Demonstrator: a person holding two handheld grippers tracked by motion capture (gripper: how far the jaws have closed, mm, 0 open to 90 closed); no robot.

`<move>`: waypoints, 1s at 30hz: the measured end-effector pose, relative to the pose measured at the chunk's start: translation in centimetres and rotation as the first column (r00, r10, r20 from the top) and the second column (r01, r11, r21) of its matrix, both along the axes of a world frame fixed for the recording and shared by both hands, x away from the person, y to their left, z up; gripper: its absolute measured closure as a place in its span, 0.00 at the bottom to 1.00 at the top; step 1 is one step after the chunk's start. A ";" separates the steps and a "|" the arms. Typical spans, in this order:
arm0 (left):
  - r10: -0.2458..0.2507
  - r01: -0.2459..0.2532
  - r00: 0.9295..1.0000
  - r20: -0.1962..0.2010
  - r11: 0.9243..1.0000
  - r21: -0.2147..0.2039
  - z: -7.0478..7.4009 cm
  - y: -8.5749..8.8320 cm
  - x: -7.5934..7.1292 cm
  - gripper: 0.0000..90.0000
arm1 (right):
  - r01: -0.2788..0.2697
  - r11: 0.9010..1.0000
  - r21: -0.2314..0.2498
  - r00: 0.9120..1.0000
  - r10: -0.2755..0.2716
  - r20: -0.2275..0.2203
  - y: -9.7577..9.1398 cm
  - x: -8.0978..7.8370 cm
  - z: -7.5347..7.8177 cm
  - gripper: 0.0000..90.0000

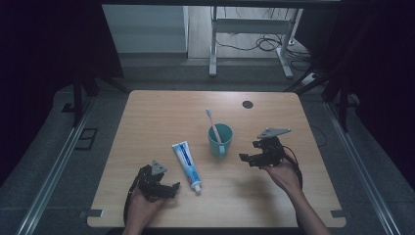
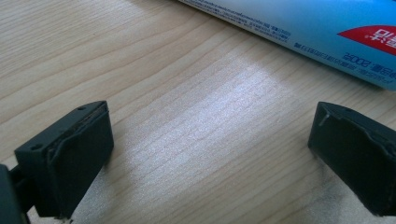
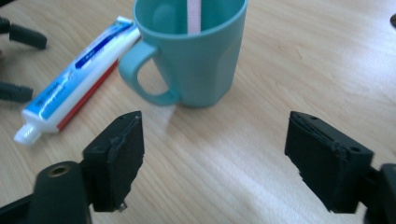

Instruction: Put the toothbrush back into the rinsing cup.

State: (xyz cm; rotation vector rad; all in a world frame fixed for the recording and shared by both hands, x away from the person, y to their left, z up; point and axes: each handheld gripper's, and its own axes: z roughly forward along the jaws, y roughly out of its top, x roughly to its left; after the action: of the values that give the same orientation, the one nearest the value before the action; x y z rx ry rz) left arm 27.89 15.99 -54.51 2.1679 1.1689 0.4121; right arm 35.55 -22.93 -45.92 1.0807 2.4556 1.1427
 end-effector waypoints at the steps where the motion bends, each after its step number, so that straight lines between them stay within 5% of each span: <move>1: 0.001 -0.001 1.000 0.000 1.000 0.000 0.0 0.0 0.0 0.00 | 0.001 1.000 -0.004 1.000 -0.001 -0.001 -0.1 -0.1 -0.1 0.20; 30: 0.002 -0.002 1.000 0.001 1.000 -0.002 0.0 0.0 0.0 0.00 | 0.039 0.995 -0.087 0.999 -0.040 -0.014 -2.7 -3.9 -5.0 0.15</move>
State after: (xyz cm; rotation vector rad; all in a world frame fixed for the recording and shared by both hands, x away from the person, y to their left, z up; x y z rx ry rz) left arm 27.88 15.97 -54.53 2.1646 1.1708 0.4119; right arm 31.69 -25.58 -50.95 1.1123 2.4595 1.0095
